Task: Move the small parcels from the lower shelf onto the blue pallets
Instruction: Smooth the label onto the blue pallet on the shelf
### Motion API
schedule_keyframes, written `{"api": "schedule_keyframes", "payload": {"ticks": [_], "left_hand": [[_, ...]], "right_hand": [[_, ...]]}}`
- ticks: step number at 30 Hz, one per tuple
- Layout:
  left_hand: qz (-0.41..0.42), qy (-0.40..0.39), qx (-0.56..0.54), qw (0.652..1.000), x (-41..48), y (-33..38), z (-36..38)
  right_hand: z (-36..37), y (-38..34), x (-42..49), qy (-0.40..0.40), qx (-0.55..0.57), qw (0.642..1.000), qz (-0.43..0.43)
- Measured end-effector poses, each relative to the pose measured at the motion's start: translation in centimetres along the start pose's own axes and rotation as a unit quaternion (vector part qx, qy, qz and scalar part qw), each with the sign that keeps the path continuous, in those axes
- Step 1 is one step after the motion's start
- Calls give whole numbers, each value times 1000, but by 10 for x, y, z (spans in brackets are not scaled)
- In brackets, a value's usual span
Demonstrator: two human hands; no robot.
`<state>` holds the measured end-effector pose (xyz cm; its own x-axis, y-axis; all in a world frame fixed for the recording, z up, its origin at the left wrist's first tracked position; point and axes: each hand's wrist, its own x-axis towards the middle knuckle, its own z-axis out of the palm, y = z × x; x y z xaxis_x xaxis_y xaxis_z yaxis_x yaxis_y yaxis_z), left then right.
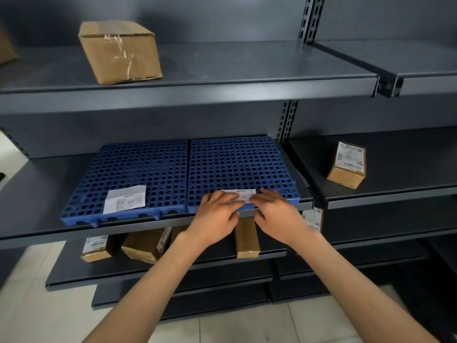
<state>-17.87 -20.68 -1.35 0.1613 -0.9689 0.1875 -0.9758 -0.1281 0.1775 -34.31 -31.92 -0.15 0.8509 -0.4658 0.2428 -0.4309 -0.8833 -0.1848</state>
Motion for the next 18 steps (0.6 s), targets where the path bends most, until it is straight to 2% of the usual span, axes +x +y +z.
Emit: {"api": "schedule_keyframes", "payload": {"ticks": [18], "left_hand": [[10,25,-22,999,4,1,-5]], "right_hand": [[-2,0,6,57,-2,998,-7]]}}
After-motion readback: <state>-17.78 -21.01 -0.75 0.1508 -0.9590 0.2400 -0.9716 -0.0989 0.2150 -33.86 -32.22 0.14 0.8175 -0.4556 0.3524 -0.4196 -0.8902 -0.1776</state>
